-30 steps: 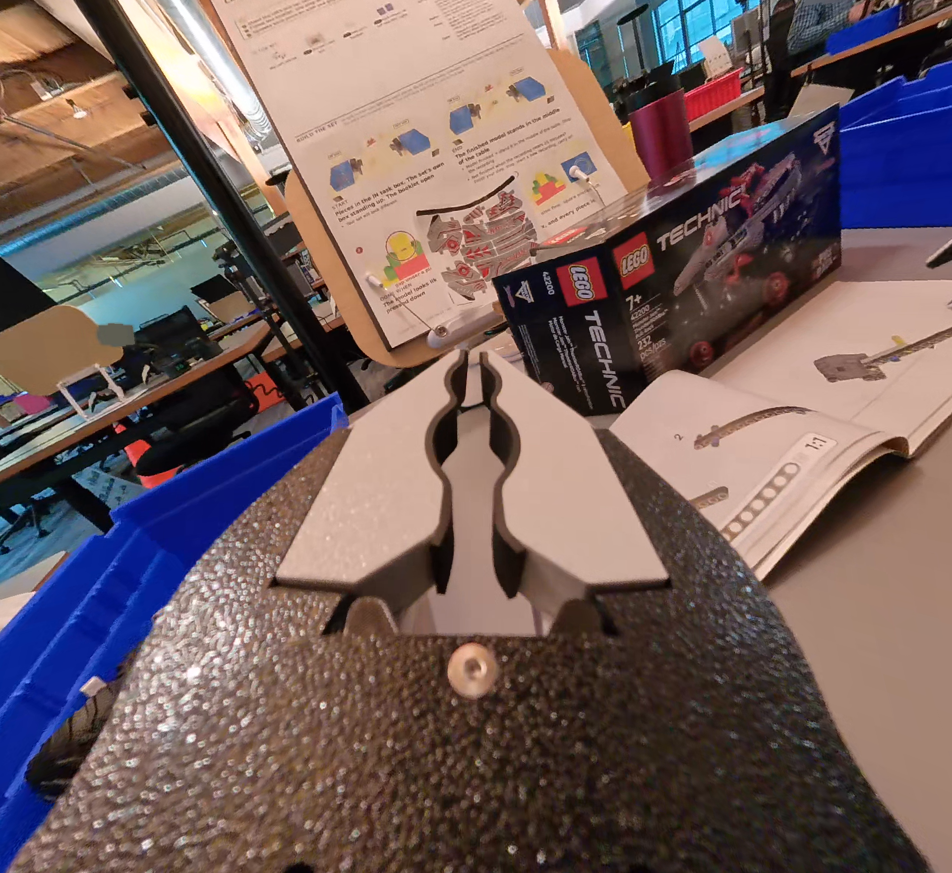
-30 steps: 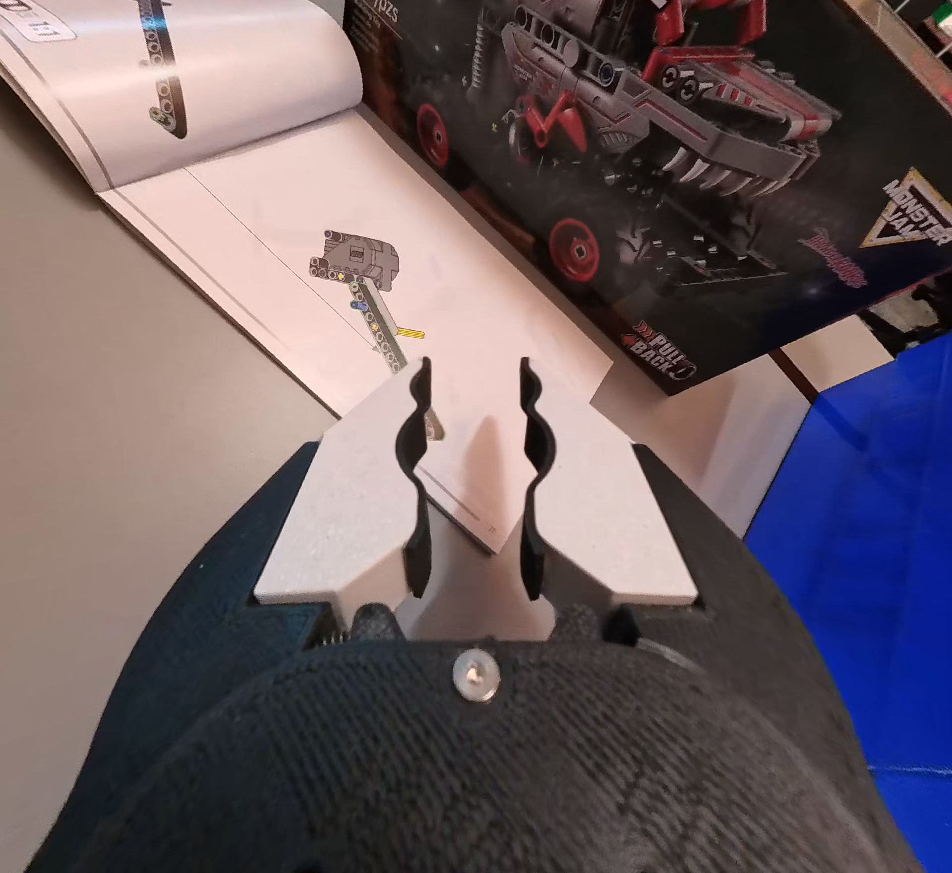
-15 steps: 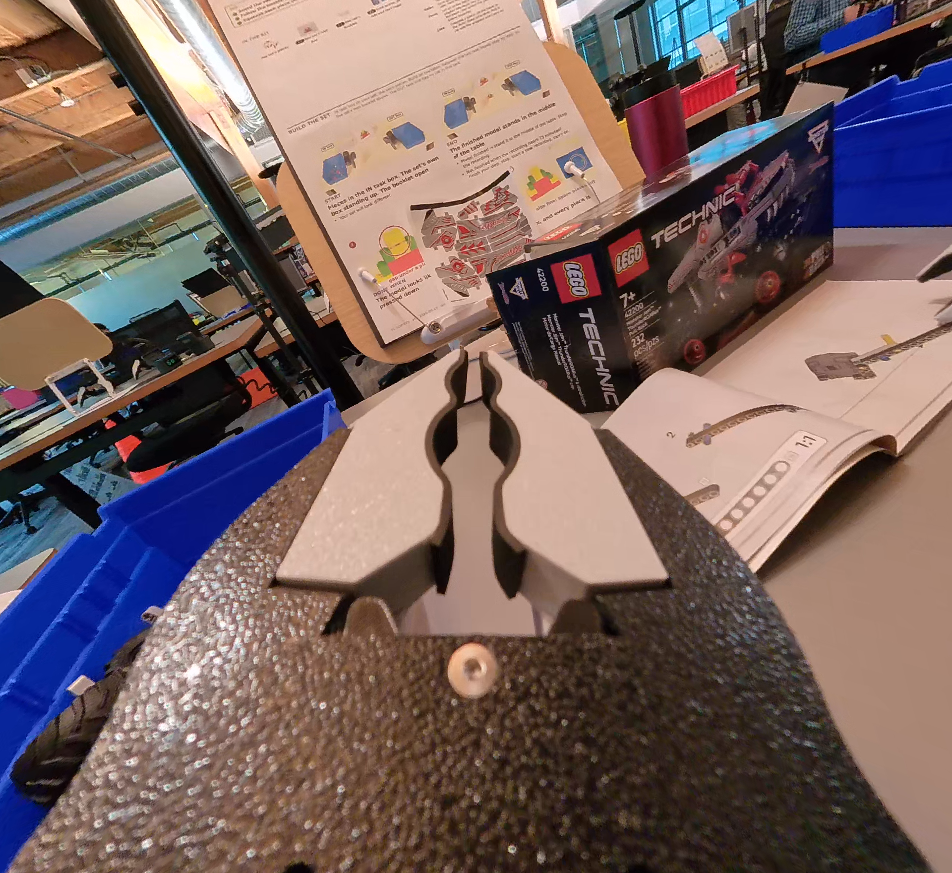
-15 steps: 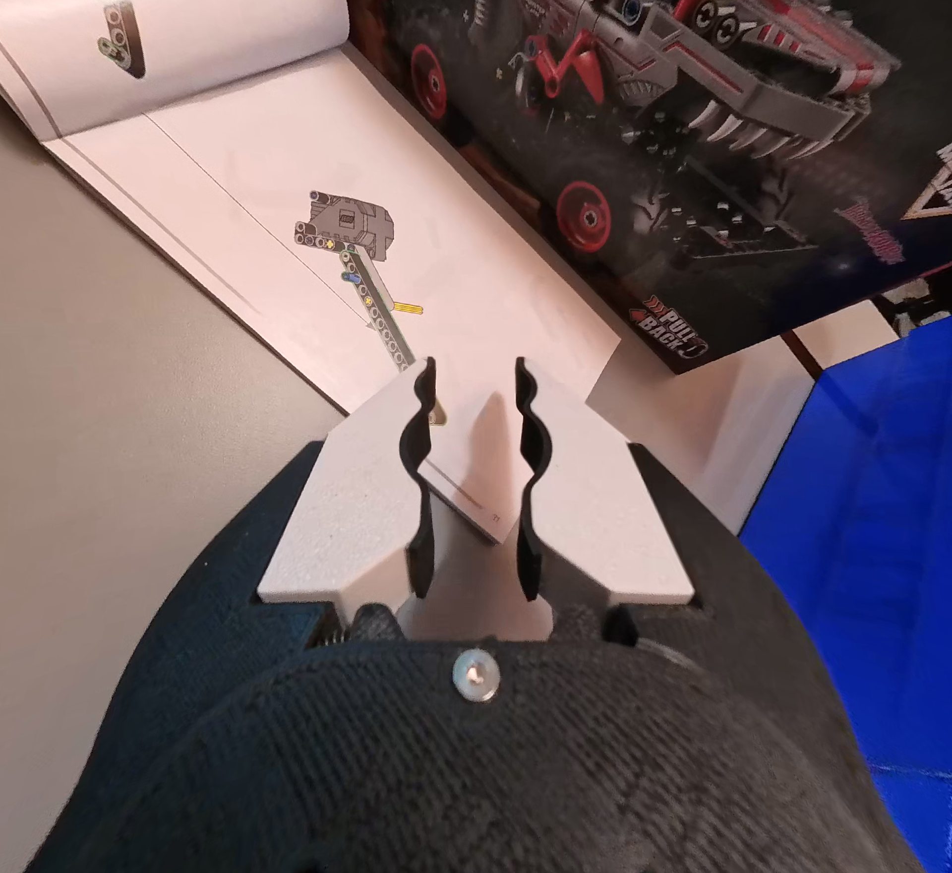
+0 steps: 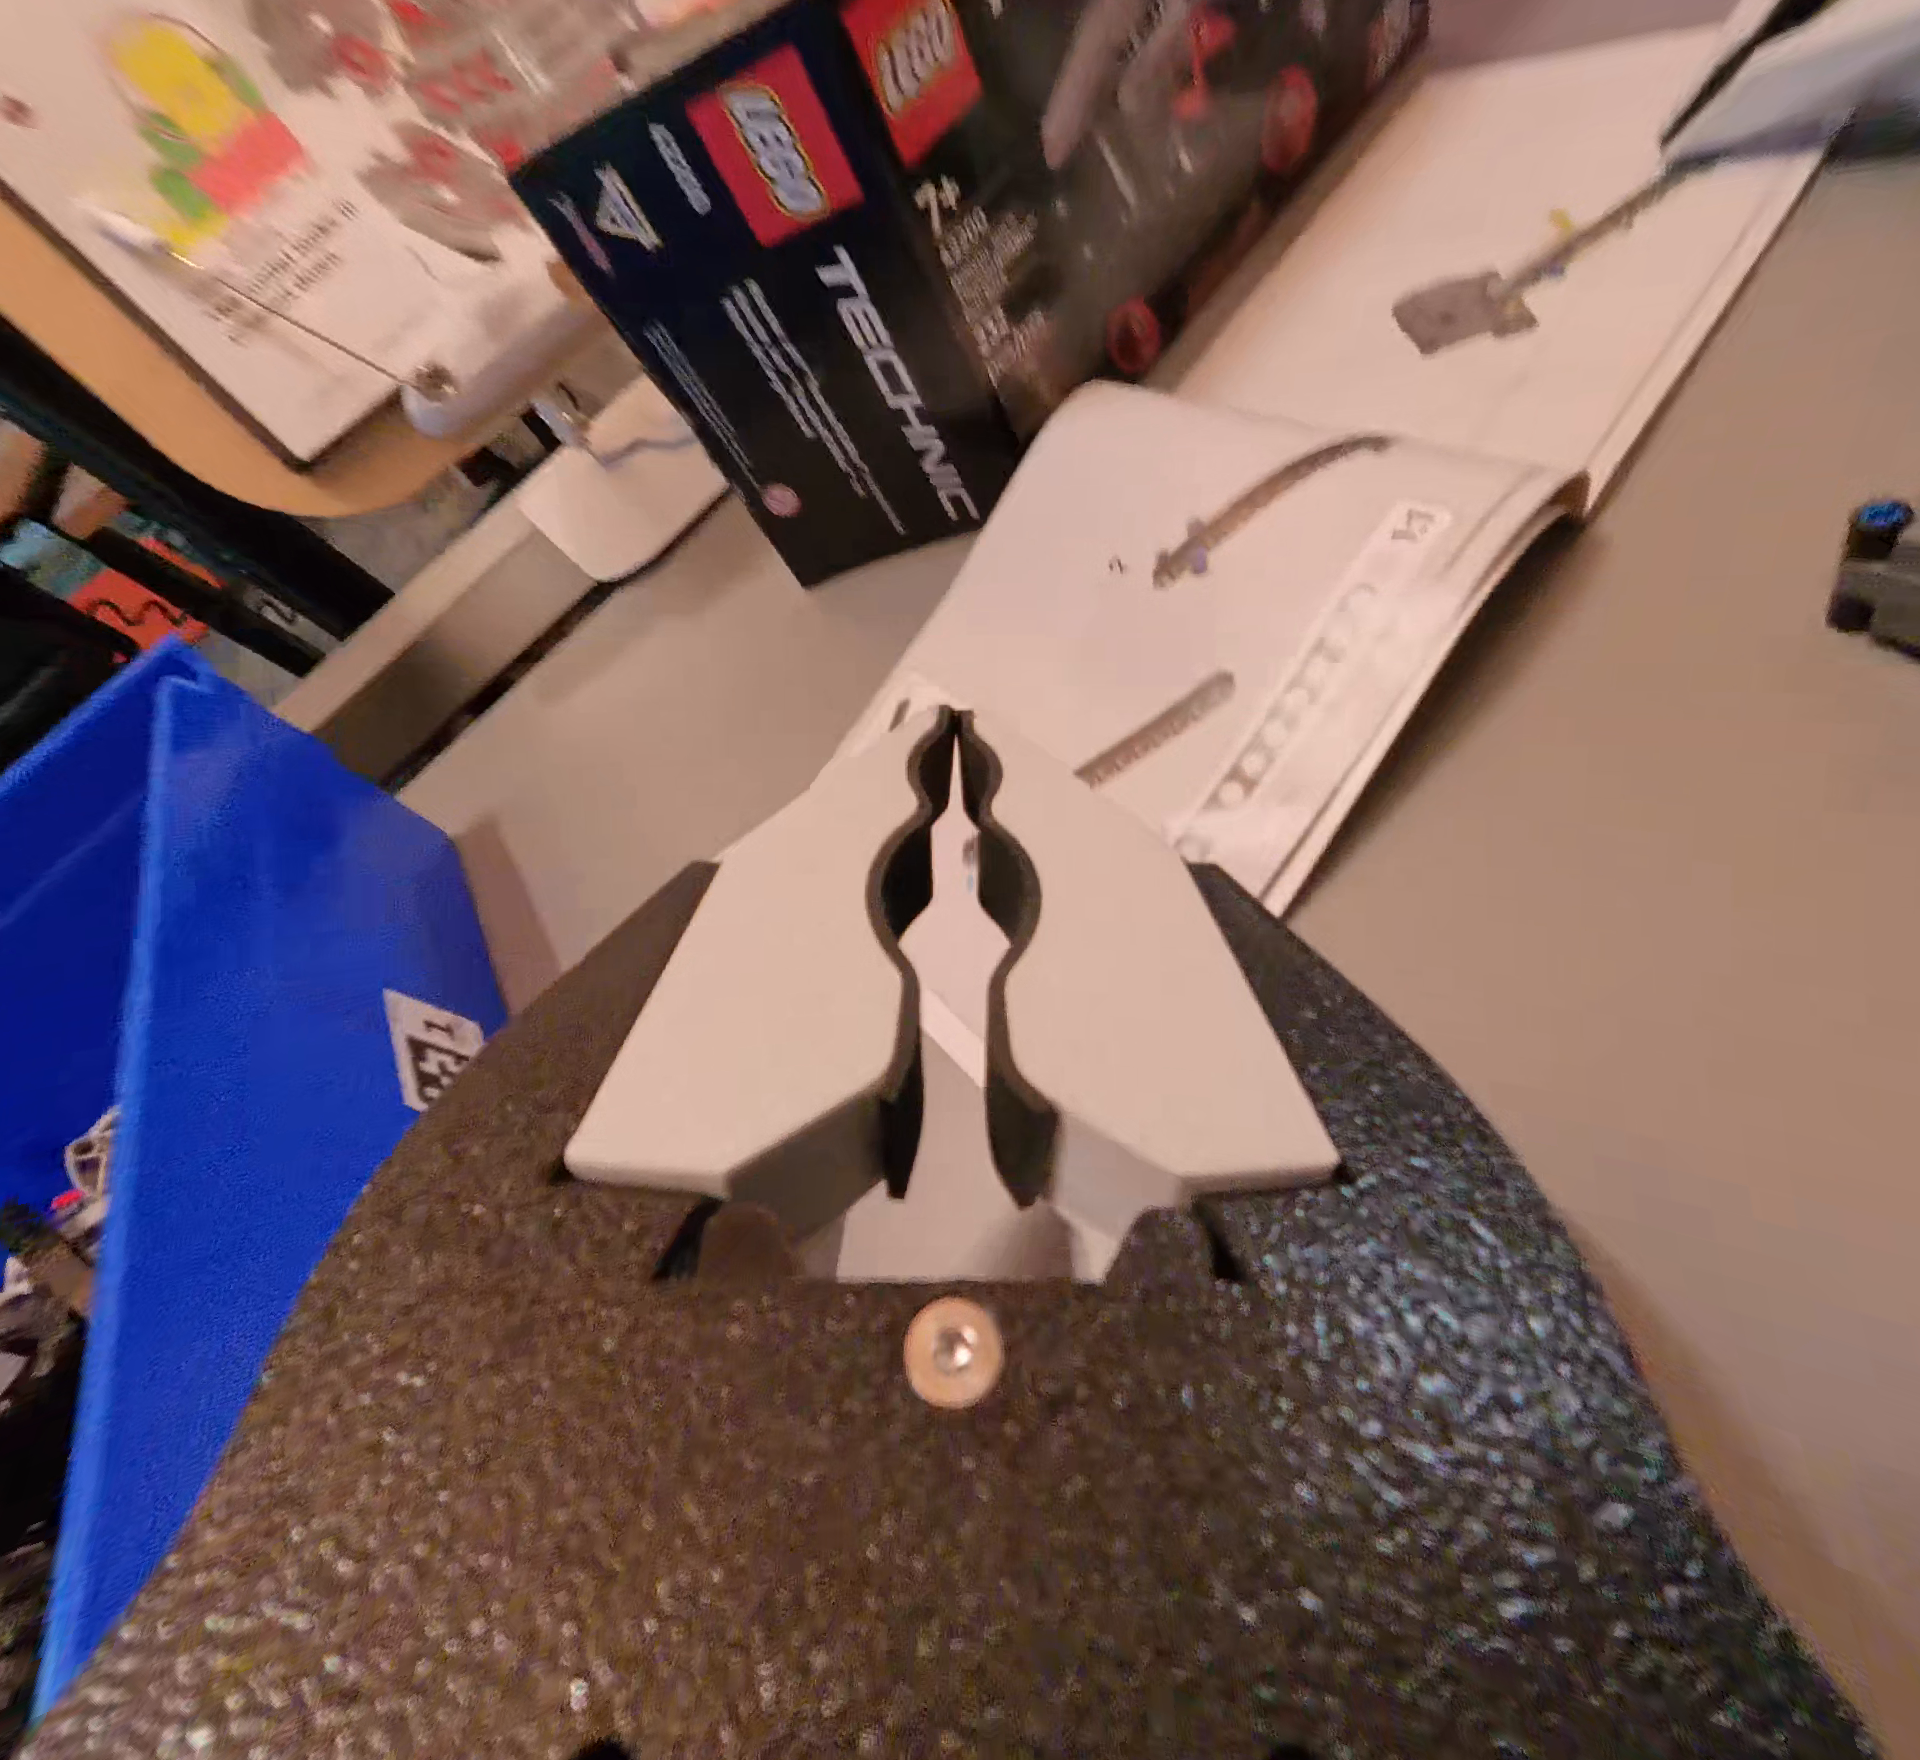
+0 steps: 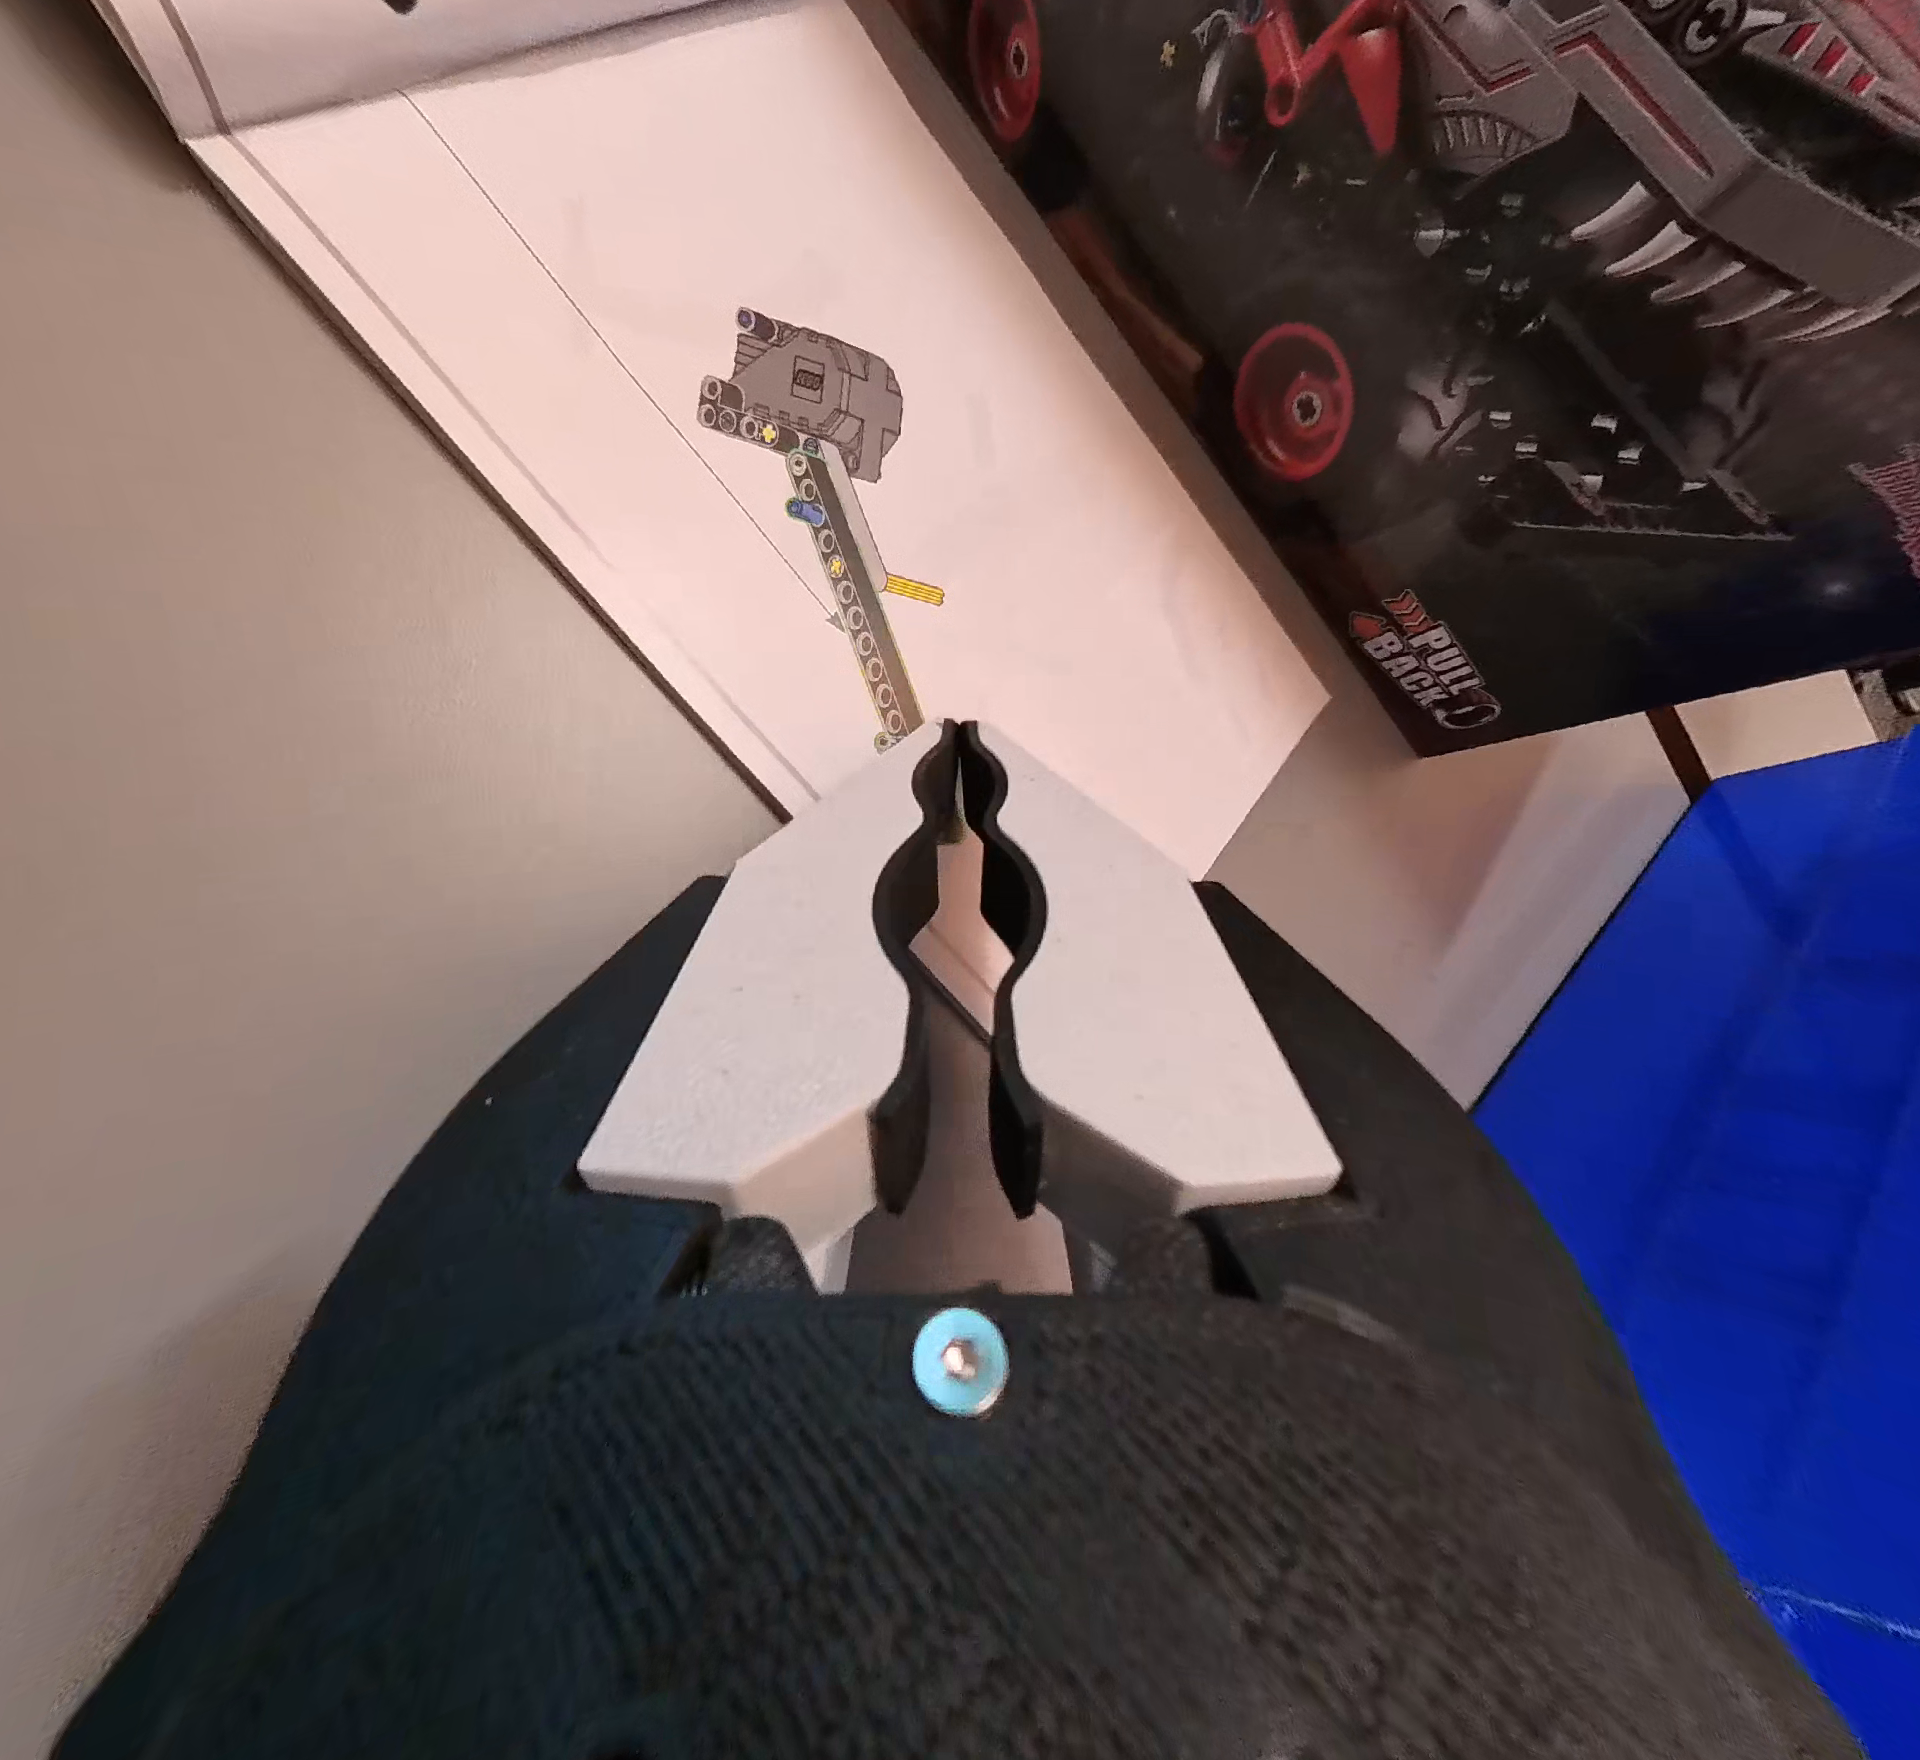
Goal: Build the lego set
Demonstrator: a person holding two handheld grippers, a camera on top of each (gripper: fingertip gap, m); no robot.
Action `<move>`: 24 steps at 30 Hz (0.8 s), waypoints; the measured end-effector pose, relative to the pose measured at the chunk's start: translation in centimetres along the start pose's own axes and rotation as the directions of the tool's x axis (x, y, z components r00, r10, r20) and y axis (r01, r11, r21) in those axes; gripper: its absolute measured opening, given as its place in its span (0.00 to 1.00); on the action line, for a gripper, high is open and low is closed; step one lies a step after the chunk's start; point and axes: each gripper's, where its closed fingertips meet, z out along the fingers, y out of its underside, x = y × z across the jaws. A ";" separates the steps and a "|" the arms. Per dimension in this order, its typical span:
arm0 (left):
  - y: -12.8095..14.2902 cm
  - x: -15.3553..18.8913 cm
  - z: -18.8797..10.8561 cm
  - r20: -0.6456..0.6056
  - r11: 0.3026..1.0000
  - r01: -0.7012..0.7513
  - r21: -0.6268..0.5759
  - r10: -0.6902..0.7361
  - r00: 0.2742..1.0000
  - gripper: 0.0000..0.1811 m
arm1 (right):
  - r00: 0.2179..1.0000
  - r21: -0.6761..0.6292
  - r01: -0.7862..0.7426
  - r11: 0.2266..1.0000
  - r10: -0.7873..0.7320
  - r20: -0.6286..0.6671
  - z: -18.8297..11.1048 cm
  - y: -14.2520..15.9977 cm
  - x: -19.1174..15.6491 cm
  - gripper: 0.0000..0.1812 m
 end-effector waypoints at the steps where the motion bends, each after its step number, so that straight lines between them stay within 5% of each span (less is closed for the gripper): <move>1: 0.6 0.8 0.3 -0.049 0.999 -0.016 -0.034 0.014 0.999 0.00 | 1.000 -0.015 0.004 1.000 -0.004 -0.003 -0.1 0.2 0.1 0.00; 6: 4.2 2.9 1.6 -0.149 0.973 -0.075 -0.216 0.043 0.988 0.00 | 1.000 -0.096 0.005 0.995 -0.007 -0.021 -0.7 1.2 0.5 0.00; 16: 4.6 2.5 1.7 -0.142 0.969 -0.025 -0.244 -0.010 0.990 0.00 | 1.000 -0.088 -0.004 0.996 0.004 0.008 -1.0 1.5 0.5 0.00; 20: 0.6 1.5 0.2 -0.093 0.997 -0.011 -0.079 0.003 0.996 0.01 | 0.997 -0.018 -0.029 0.999 0.027 -0.073 -1.6 0.4 1.8 0.06; 24: -5.8 -3.1 -5.2 -0.008 0.975 0.116 0.188 -0.117 0.993 0.01 | 0.976 0.158 -0.114 0.981 0.141 -0.166 -3.0 -2.4 3.1 0.12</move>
